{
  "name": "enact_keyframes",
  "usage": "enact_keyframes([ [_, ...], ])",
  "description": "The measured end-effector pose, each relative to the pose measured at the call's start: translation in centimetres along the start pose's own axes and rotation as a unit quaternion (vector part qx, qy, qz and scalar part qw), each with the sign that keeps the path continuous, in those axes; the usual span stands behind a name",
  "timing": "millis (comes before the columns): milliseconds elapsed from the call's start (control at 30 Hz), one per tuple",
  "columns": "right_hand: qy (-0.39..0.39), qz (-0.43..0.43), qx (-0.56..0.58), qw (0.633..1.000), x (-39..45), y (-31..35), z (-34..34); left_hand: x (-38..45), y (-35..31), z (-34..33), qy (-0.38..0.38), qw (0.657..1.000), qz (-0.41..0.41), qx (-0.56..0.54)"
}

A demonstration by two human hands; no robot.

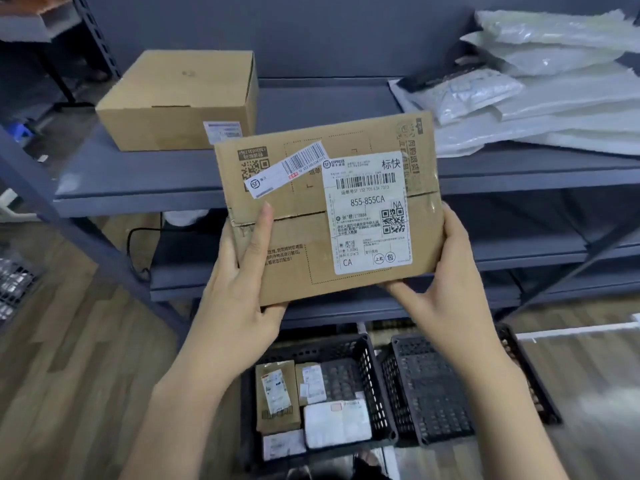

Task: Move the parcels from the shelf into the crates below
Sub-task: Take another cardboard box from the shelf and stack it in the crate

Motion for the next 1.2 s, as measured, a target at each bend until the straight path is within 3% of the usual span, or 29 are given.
enact_keyframes([
  [267,0.023,-0.147,-0.019,0.989,-7.8,-6.1,-2.3,-3.9,4.4,-8.1,0.127,0.989,0.074,-0.030],
  [600,0.151,-0.322,-0.022,0.934,-20.3,-19.4,-11.2,-14.3,14.4,-22.0,0.266,0.942,0.204,0.024],
  [967,0.284,-0.425,-0.051,0.858,-34.2,-34.2,-22.5,-27.2,27.0,-38.2,0.374,0.858,0.350,-0.045],
  [1200,0.294,-0.418,-0.043,0.858,-34.7,-40.6,-27.0,-26.3,31.6,-43.8,0.372,0.860,0.349,-0.015],
])
Point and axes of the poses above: each hand's wrist, its own x-axis towards the middle knuckle, its own z-axis out of the back of the hand, y = z × x, the point moved 9 cm from there along x, towards the middle knuckle, and after that the axes turned 3 degrees about z, right-handed, at the moved point
